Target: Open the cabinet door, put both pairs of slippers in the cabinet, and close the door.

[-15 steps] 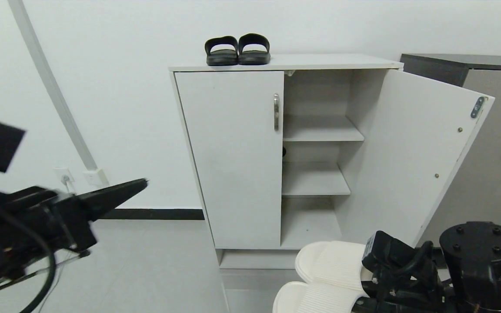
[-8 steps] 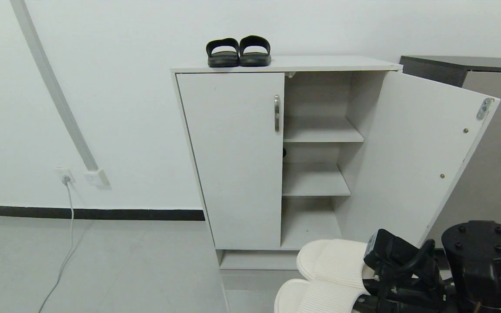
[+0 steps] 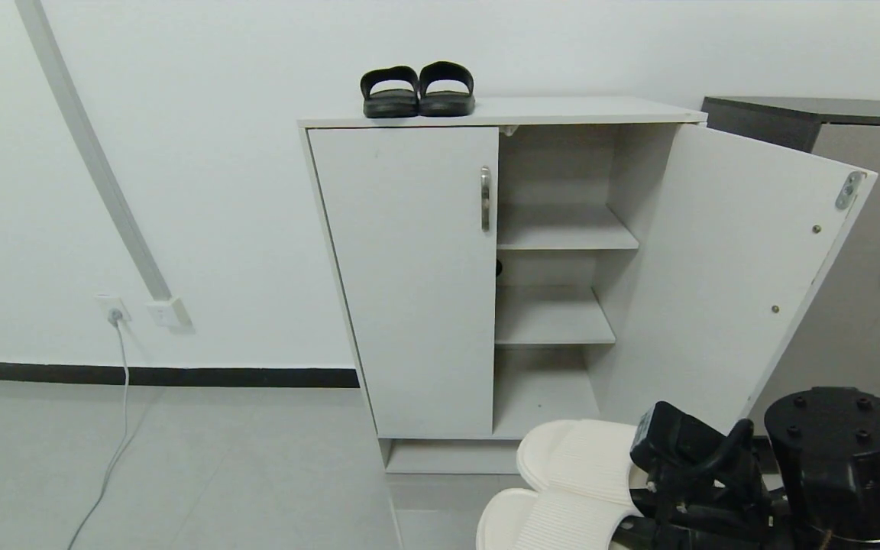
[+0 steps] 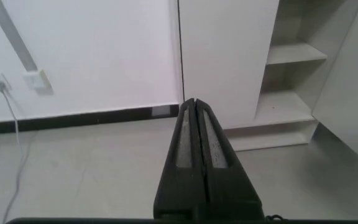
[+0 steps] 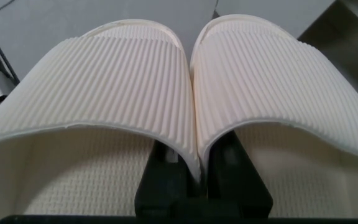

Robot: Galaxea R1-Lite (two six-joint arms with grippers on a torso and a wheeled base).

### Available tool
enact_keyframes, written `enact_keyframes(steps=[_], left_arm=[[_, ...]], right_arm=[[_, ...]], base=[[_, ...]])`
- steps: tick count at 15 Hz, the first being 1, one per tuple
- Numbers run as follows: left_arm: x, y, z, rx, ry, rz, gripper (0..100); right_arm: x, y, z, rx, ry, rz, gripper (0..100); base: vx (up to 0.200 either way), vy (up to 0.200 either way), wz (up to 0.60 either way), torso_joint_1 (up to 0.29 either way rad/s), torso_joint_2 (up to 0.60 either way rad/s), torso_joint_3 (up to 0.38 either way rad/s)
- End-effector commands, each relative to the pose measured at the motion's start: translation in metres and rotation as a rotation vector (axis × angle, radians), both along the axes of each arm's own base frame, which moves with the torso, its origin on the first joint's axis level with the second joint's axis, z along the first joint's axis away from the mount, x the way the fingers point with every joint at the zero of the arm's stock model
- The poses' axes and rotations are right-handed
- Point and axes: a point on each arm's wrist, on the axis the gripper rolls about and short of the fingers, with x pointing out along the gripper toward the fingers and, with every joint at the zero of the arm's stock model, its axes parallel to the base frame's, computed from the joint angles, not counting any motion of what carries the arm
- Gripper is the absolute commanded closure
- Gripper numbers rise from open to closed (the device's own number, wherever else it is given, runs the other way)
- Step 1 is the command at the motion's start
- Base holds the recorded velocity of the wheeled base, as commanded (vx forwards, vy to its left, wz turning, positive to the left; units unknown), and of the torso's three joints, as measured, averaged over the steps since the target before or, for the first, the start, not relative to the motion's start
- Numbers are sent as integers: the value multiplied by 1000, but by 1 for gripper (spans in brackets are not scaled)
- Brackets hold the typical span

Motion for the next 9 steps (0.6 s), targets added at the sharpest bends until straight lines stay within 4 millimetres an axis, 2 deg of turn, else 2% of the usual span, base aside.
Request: enact_keyframes(steps=[1, 5, 9], left_arm=[[0, 0, -1, -17, 0, 2, 100], [0, 0, -1, -47, 1, 17, 100], [0, 0, -1, -47, 1, 17, 100]], right_arm=[[13, 13, -8, 3, 3, -76, 100], [44, 46, -26, 99, -39, -207, 100], [91, 99, -32, 205, -111, -599, 100]], base=[[0, 0, 0, 0, 0, 0], [0, 0, 0, 0, 0, 0], [0, 0, 0, 0, 0, 0]])
